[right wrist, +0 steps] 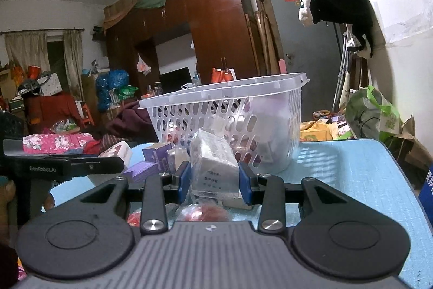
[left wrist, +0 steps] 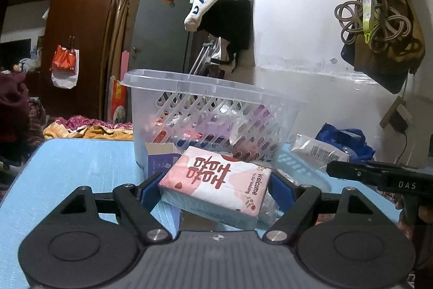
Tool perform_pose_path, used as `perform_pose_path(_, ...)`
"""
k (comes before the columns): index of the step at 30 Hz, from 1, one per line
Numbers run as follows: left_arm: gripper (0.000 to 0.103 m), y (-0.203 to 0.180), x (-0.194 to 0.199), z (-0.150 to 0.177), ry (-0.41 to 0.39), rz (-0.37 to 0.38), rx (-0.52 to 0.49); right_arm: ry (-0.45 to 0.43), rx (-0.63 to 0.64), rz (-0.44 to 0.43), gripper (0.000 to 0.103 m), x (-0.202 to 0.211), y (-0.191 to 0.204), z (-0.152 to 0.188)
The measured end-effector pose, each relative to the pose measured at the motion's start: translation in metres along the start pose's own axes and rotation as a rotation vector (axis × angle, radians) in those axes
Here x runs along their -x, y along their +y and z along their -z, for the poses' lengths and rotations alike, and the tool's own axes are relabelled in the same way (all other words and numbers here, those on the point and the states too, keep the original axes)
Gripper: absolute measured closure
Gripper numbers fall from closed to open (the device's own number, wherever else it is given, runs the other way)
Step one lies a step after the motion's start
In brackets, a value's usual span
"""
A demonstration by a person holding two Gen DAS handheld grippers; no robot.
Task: Organize objects
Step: 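Drop the pink tissue pack into the basket with the left tool while the right tool drops its box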
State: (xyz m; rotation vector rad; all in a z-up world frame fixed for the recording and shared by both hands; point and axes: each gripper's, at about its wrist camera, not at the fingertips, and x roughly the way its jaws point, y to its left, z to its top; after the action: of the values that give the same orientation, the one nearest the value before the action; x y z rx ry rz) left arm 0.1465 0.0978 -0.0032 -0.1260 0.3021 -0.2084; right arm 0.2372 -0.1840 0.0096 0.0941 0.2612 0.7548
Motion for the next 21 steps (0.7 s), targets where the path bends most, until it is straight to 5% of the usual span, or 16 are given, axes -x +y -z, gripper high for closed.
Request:
perform_pose_path(6,0.018,0.0,0.014,-0.007,-0.066,-0.006,0.007,-0.059,0.019,0.014,0.062,0.01,0.006,-0.004)
perform_pose_path(10,0.018,-0.012,0.011,-0.052,-0.122,-0.046,-0.038,-0.15,0.099,0.022,0.062,0.016,0.026,-0.043)
perform_pose_path(14,0.018,-0.022,-0.021,-0.114,-0.08,-0.092,-0.068,-0.13,0.216,0.097,0.062,-0.02,0.037,-0.099)
perform_pose_path(18,0.018,-0.024,-0.066,-0.143,-0.007,-0.184,-0.098,-0.018,0.233,0.17,0.061,-0.073,0.025,-0.132)
perform_pose_path(20,0.015,-0.017,-0.091,-0.149,0.057,-0.173,-0.085,-0.01,0.236,0.193,0.054,-0.09,0.019,-0.135)
perform_pose_path(21,0.014,-0.014,-0.101,-0.151,0.084,-0.183,-0.077,0.001,0.23,0.2,0.033,-0.096,0.017,-0.135)
